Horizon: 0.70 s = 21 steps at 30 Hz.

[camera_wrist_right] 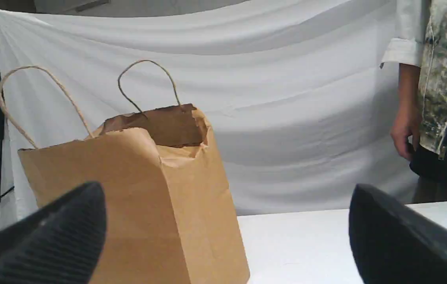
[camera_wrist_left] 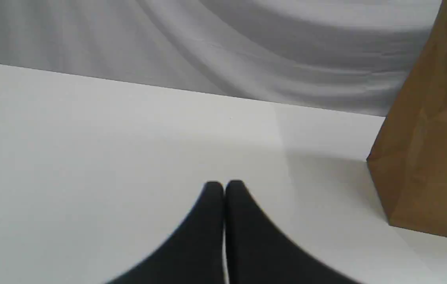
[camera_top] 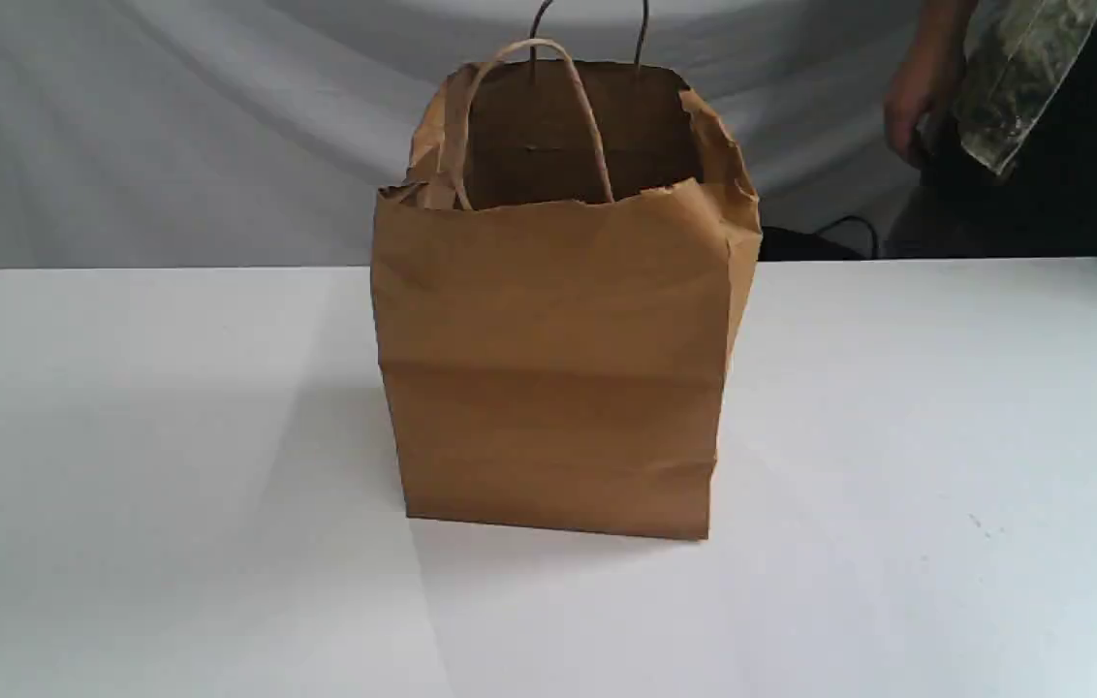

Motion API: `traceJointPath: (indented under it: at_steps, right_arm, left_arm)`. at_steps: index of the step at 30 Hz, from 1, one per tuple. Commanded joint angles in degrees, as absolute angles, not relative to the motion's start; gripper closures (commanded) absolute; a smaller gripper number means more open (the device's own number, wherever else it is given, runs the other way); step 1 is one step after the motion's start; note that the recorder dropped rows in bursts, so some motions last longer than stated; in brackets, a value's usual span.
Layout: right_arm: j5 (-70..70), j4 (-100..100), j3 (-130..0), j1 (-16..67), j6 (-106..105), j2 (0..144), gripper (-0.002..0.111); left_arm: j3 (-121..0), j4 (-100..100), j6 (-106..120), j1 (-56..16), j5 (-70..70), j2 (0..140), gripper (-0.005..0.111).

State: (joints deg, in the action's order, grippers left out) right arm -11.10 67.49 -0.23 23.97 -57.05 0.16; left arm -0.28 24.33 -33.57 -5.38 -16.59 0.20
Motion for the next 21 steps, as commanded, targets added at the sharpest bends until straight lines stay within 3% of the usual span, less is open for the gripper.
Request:
traceJointPath:
  at_steps: [1,16,19,21]
  right_arm:
    - [-11.35,67.09,0.0,24.03,-56.95,0.0,0.026]
    - [-16.59,67.43,0.0,24.03,-56.95,0.0,0.028]
    - [-18.24,68.97,0.0,24.03,-56.95,0.0,0.04]
    - [-17.76,69.82,0.0,24.03,-56.95,0.0,0.06]
  left_arm:
    - [0.0,24.63,-34.15,-5.19,-16.52,0.0,0.107]
    - [0.0,24.63,-34.01,-5.19,-16.51,0.0,0.107]
    - [0.0,24.63,-34.01,-5.19,-16.51,0.0,0.107]
    - [0.0,24.63,-34.01,-5.19,-16.51,0.0,0.107]
